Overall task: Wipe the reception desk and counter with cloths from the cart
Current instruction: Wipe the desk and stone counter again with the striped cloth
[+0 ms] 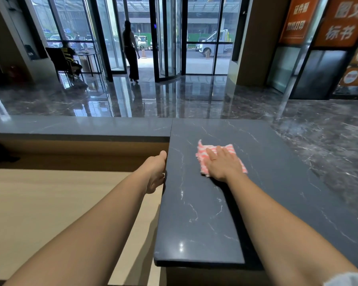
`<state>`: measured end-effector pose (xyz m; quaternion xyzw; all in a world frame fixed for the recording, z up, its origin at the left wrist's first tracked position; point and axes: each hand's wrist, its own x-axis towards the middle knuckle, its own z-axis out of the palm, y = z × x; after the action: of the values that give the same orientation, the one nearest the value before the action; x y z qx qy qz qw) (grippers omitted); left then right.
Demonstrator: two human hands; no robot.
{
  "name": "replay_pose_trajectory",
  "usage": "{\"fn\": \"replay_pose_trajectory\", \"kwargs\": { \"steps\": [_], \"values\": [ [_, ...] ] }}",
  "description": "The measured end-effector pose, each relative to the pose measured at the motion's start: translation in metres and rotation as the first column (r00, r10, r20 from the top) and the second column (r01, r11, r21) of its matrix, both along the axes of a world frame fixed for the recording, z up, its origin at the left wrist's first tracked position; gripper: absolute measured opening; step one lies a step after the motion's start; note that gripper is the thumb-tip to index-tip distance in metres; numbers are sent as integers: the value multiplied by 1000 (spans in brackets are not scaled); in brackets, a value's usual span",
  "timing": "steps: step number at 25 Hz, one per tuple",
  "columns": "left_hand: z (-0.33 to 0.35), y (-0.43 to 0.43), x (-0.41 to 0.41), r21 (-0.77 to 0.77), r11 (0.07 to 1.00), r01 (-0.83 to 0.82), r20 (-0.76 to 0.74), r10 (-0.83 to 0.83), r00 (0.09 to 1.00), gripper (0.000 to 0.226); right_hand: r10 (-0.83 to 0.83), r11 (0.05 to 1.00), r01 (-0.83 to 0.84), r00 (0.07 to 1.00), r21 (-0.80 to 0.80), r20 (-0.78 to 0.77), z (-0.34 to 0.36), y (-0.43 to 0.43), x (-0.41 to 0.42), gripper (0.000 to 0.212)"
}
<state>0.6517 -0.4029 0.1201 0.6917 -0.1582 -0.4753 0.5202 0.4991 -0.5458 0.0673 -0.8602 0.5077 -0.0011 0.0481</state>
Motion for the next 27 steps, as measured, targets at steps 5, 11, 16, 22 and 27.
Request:
{"fn": "replay_pose_trajectory", "kwargs": {
  "steps": [5,11,16,22,27],
  "values": [
    [1,24,0,0,997,82,-13,-82,997,55,-215,974,216,976,69,-9,8,-3,-36,54],
    [-1,46,-2,15,995,103,-3,-103,995,35,-190,978,185,981,91,48,9,55,17,55],
    [-4,54,-4,-10,994,110,0,-110,994,39,-37,998,32,996,57,81,6,118,65,54],
    [-2,66,-18,-2,999,48,-38,-48,998,28,75,997,-75,997,23,-17,8,156,75,68],
    [-5,59,-28,-1,999,49,42,-49,998,53,57,997,-59,997,41,51,3,150,51,55]
  ]
}}
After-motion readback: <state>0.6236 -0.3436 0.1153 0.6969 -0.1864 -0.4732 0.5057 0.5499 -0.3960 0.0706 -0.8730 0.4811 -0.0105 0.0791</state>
